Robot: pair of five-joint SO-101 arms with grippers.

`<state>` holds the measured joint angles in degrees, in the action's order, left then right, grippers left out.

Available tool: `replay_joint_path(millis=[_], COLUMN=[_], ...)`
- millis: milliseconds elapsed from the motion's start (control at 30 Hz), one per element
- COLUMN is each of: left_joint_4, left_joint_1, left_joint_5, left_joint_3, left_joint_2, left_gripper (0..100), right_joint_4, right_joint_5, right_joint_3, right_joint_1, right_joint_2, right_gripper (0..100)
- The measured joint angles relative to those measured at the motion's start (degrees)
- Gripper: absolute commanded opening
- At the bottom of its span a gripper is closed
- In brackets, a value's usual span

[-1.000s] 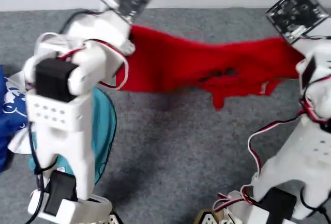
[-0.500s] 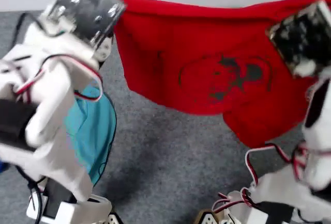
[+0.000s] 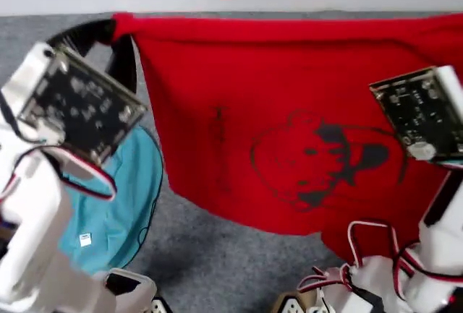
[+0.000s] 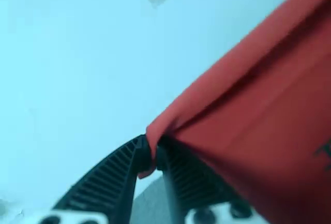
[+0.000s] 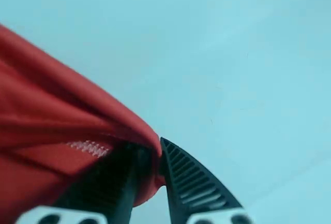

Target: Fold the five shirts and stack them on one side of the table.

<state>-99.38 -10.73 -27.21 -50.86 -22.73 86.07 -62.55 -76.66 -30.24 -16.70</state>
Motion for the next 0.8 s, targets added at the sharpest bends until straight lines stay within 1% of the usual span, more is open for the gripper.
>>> replay_joint_path(millis=[167, 233, 300, 367, 433, 533, 667, 733, 800], left_joint_4=[0.0, 0.0, 0.0, 0.0, 1.9, 9.3, 23.3, 30.2, 36.0], left_joint_1=[0.0, 0.0, 0.0, 0.0, 0.0, 0.0, 0.0, 0.0, 0.5], left_joint_5=[-2.0, -2.4, -2.8, -3.2, -3.3, -3.3, -3.3, -3.3, -3.4], left_joint_3=[11.9, 16.9, 22.0, 27.6, 34.3, 45.5, 59.6, 65.5, 68.8], left_joint_2=[-8.2, -10.4, -10.9, -10.5, -10.4, -10.4, -10.3, -10.0, -8.4], left_gripper=[0, 0, 0, 0, 0, 0, 0, 0, 0], right_joint_4=[7.4, 10.5, 13.7, 14.5, 14.5, 14.5, 14.3, 13.4, 10.2], right_joint_5=[-0.8, -0.8, -0.8, -0.8, -0.8, -0.8, -0.7, 1.1, 2.8], right_joint_3=[-0.4, -0.8, 0.0, 0.1, 2.1, 8.2, 17.6, 20.7, 22.7], right_joint_1=[0.1, 1.1, 2.5, 4.7, 6.1, 8.6, 11.8, 13.2, 13.8], right_joint_2=[-3.1, -3.2, -2.8, -1.3, 0.2, 4.0, 9.8, 13.1, 16.4], right_gripper=[1.0, 1.0, 1.0, 1.0, 1.0, 1.0, 1.1, 1.0, 1.0])
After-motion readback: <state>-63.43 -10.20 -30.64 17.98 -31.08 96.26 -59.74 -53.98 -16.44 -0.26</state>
